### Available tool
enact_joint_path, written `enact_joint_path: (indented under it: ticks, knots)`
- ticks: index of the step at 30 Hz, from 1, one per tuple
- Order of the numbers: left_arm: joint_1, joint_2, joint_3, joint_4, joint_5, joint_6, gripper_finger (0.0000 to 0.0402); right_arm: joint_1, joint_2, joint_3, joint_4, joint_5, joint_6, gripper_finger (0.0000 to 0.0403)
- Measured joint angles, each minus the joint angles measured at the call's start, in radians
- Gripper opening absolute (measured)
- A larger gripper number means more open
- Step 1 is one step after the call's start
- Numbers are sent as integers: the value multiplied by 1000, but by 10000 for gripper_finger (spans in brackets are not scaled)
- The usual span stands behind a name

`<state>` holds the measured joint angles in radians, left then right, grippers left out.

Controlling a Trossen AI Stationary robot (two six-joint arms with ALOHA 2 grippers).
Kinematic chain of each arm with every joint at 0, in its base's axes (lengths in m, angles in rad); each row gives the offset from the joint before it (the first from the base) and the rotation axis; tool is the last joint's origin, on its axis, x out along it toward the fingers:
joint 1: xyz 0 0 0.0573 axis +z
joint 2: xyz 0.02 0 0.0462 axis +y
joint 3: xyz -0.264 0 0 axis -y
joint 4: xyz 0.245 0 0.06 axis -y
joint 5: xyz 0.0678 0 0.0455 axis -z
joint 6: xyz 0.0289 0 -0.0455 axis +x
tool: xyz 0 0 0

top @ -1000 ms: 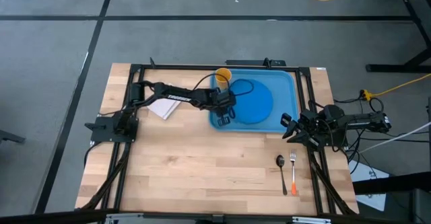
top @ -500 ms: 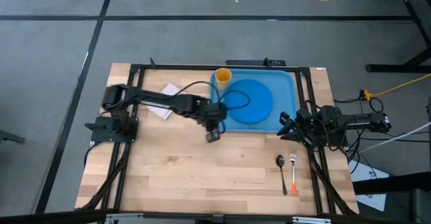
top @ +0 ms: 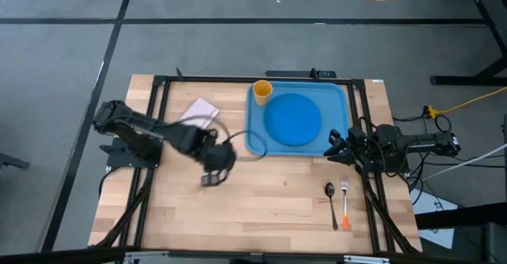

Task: Pick and place plate/cup/fork/spoon on tray
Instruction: Put the black spoon on the tray to the right of the blue plate

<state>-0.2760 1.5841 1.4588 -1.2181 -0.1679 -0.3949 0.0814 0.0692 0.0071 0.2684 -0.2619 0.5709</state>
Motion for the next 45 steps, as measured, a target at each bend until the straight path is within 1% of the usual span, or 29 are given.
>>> enact_joint_path:
  ticks: [2,4,6,8,11,15,19,22,25,27,29,31,33,35,37,40,42,45]
  knots:
    - [-46,-34,-55,0,-94,-50,59,0,1,0,2,0,0,102]
    - [-81,-85,-142,58,-105,-72,59,0,0,0,1,0,0,102]
    - [-114,-136,-250,194,-88,-65,59,0,1,0,2,0,0,102]
    - [-134,-201,-371,336,-46,-63,59,0,0,0,2,0,0,102]
    - [-137,-318,-553,568,13,-63,59,0,1,0,3,2,-1,102]
    - [-129,-484,-800,909,37,-26,59,0,0,0,-2,3,-3,102]
    - [-101,-641,-1018,1274,32,61,59,0,1,0,-2,10,-3,102]
    - [-50,-729,-1163,1547,28,121,59,0,1,0,-2,10,-8,102]
    - [31,-793,-1290,1747,23,139,59,0,1,0,-3,10,-40,102]
    - [100,-820,-1358,1843,11,105,59,0,0,0,-3,10,-62,102]
    - [166,-838,-1414,1914,41,87,59,0,1,0,-3,10,-80,102]
    - [227,-853,-1452,1952,112,88,59,0,1,0,-3,10,-83,102]
    - [280,-864,-1449,1949,195,92,59,0,1,0,-3,10,-80,102]
    - [330,-868,-1448,1978,289,114,59,0,1,0,-4,10,-79,102]
    - [387,-875,-1451,1968,367,109,59,0,1,0,-3,10,-77,102]
    - [456,-930,-1451,1917,466,86,59,0,1,0,-3,7,-54,102]
    - [487,-971,-1451,1850,475,86,59,0,1,0,-5,6,-20,102]
    - [504,-1038,-1451,1778,432,87,59,0,1,0,-12,-18,4,102]
